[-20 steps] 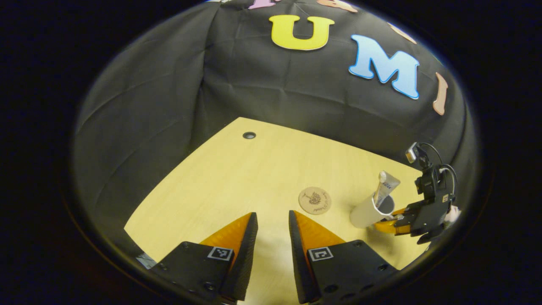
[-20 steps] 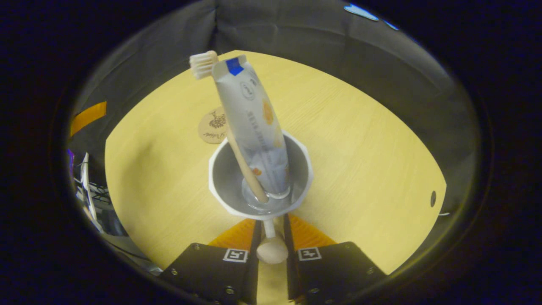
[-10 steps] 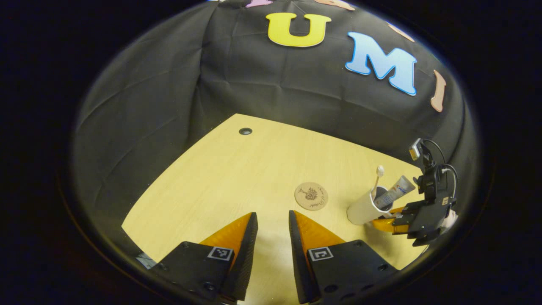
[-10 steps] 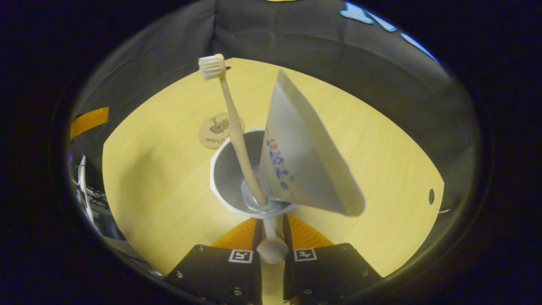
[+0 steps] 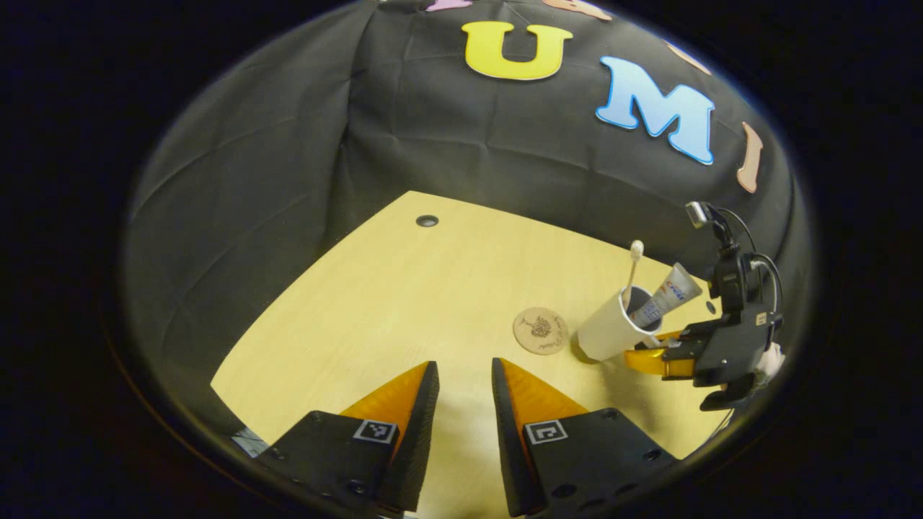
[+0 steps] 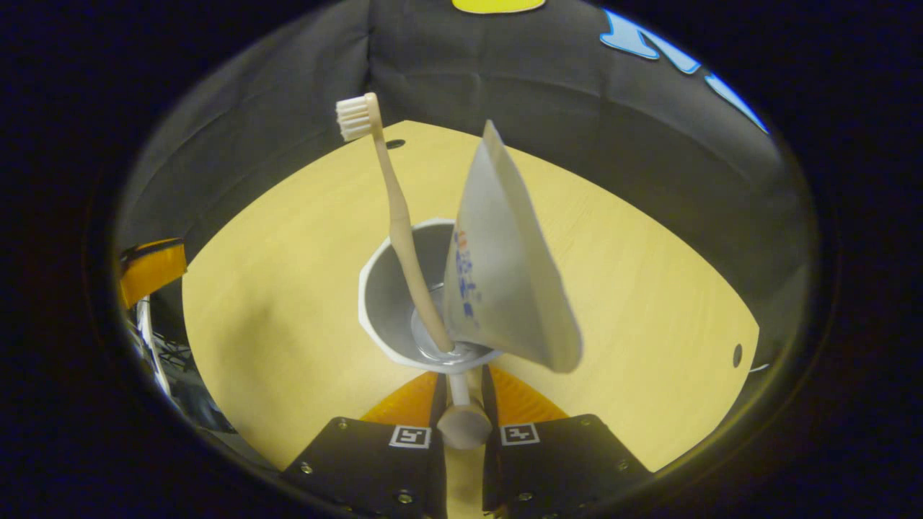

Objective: Put the toothbrush and toothpaste on the desktop into the cup, then pick up the cup and place it on the coaster on the desktop.

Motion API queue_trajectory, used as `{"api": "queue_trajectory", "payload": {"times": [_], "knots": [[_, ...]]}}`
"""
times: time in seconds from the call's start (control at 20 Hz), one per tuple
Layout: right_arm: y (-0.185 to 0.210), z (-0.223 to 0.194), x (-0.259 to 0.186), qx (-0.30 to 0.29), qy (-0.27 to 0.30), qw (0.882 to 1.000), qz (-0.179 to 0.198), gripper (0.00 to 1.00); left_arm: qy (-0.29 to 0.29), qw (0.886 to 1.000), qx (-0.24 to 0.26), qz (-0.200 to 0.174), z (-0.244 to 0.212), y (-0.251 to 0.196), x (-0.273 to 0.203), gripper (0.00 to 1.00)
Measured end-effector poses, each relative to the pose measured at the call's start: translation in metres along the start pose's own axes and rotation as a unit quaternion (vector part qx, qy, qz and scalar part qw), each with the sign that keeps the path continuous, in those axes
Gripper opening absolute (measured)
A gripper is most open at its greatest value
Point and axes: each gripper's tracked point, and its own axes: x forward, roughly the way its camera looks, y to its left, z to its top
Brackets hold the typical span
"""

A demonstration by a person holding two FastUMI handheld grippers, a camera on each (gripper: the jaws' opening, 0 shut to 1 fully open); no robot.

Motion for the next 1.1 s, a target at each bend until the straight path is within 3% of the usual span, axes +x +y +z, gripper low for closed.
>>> {"api": "queue_trajectory", "payload": {"times": [0.75,0.9,1.1], "knots": [[0.035,0.030,0.026,-0.025,0.026,0.999,-0.004,0.20,0.002,0.998,-0.031,0.047,-0.001,0.085,-0.017,0.50],[0.044,0.036,0.051,-0.022,0.035,0.999,-0.003,0.23,0.004,0.998,-0.032,0.052,-0.003,0.094,-0.020,0.51],[0.039,0.038,0.038,-0.015,0.023,1.000,0.004,0.26,0.004,0.998,-0.030,0.046,-0.002,0.091,-0.017,0.51]]}}
